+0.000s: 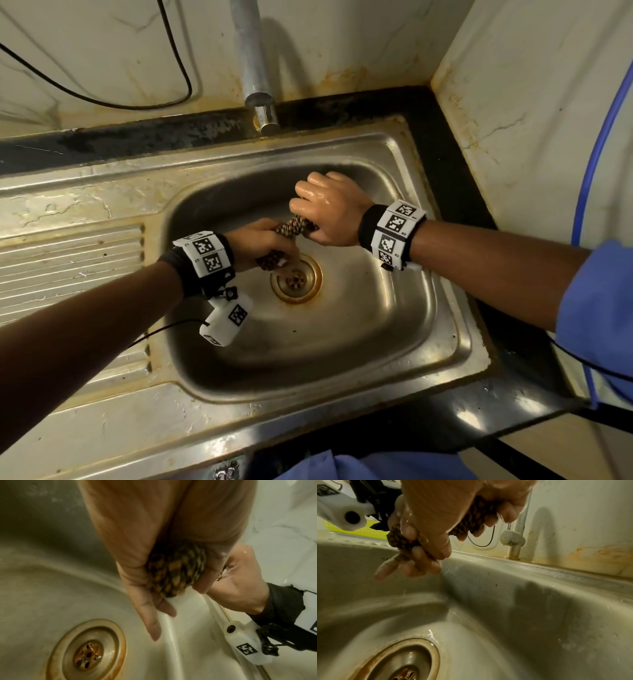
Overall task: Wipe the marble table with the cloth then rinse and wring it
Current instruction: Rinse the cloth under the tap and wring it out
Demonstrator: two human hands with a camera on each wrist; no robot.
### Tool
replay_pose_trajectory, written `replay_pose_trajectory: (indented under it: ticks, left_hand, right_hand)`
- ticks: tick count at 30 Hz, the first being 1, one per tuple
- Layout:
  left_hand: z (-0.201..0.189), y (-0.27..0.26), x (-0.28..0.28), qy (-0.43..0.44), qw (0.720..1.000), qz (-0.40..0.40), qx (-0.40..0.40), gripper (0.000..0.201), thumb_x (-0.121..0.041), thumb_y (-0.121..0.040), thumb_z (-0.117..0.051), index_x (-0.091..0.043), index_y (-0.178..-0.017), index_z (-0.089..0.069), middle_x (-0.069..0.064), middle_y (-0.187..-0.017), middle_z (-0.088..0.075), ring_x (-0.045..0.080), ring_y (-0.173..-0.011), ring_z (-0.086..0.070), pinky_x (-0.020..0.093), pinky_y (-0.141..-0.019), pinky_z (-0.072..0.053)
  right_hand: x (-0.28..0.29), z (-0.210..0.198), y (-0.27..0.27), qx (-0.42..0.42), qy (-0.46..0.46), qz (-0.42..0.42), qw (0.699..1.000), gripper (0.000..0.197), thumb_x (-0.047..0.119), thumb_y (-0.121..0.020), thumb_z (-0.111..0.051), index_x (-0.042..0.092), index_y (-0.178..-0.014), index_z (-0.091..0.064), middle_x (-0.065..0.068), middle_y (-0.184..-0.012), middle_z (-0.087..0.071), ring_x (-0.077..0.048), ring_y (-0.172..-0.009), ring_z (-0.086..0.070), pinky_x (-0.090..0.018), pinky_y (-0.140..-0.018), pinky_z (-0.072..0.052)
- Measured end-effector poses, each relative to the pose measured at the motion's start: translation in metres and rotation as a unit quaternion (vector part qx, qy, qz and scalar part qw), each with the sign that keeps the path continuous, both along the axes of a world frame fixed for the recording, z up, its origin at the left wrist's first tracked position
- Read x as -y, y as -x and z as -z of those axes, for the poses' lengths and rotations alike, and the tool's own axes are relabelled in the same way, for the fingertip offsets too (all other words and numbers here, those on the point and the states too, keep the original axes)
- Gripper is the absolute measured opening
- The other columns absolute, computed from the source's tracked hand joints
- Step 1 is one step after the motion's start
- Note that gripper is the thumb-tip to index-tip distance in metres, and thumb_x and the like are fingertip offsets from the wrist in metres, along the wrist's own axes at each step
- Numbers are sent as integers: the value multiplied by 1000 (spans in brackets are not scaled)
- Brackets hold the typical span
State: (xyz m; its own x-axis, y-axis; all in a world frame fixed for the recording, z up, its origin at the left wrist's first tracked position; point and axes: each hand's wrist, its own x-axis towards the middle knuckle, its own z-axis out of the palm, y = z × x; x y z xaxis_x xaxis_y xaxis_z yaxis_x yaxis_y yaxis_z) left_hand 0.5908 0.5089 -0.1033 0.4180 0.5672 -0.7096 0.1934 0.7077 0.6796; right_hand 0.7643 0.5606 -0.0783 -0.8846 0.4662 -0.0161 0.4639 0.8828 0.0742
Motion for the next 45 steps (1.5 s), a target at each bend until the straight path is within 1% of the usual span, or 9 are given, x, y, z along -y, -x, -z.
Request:
replay_pose_trajectory:
  ticks: [4,8,14,20,25,32,38,43,45]
  left_hand:
    - [-4,-9,0,62,998,15,4,22,-7,-92,-57,-6,-115,-57,19,-97,-67,25,-76,-69,37,-64,-60]
    - [4,-18,-11,-55,964,91,-243,15,-19,-87,-66,-6,-95,-68,9,-74,-63,19,-57,-59,29,-51,-50]
    - [5,-29,-24,-339,678,347,-553,20,-38,-87,-56,-19,-92,-61,-2,-74,-52,17,-65,-50,31,-63,-43]
    - [20,-15,-30,-460,627,392,-491,25,-44,-86,-55,-26,-100,-64,1,-91,-68,26,-80,-64,31,-64,-42]
    - [24,-7,-27,-581,642,317,-386,12,-34,-79,-64,-23,-83,-64,0,-83,-67,30,-73,-64,30,-59,-43]
    - [18,-9,-28,-653,647,240,-312,24,-32,-78,-42,-21,-70,-61,-1,-65,-61,27,-53,-58,27,-50,-42]
    - [14,-5,-18,-628,650,257,-342,7,-25,-74,-66,-21,-70,-62,-1,-67,-63,29,-56,-60,27,-52,-40]
    - [4,-13,-2,-450,657,340,-501,21,-41,-85,-54,-21,-91,-60,2,-95,-67,29,-86,-65,31,-66,-42]
    - [0,-19,2,-372,686,328,-532,24,-44,-85,-55,-20,-88,-56,5,-96,-65,30,-88,-64,32,-67,-42]
  right_hand:
    - [-6,-4,5,81,-5,-47,996,32,38,-65,-77,16,-82,-62,-3,-79,-61,-23,-73,-57,-29,-54,-33]
    - [-10,-3,9,178,-16,-34,983,23,38,-86,-57,16,-88,-62,-2,-83,-65,-22,-74,-62,-30,-55,-36]
    - [3,12,19,160,234,168,944,24,29,-79,-58,19,-61,-47,1,-60,-51,-18,-54,-50,-25,-50,-35]
    - [25,34,7,-99,688,411,589,33,4,-70,-60,15,-44,-42,1,-40,-34,-13,-34,-26,-19,-40,-20]
    - [50,39,2,-202,889,330,246,41,10,-61,-55,22,-53,-17,4,-40,-22,-9,-34,-13,-17,-41,-7]
    - [62,34,3,-286,931,198,112,46,8,-63,-65,20,-54,-21,4,-45,-19,-10,-37,-15,-16,-37,-14]
    - [65,33,0,-224,914,266,210,37,12,-68,-54,20,-54,-21,3,-43,-21,-8,-35,-15,-17,-40,-6]
    - [48,19,8,-16,610,371,700,31,25,-79,-66,15,-54,-50,2,-48,-45,-12,-36,-37,-19,-40,-23]
    - [42,18,11,50,442,317,837,29,37,-79,-66,16,-61,-57,1,-57,-53,-18,-52,-52,-24,-48,-34]
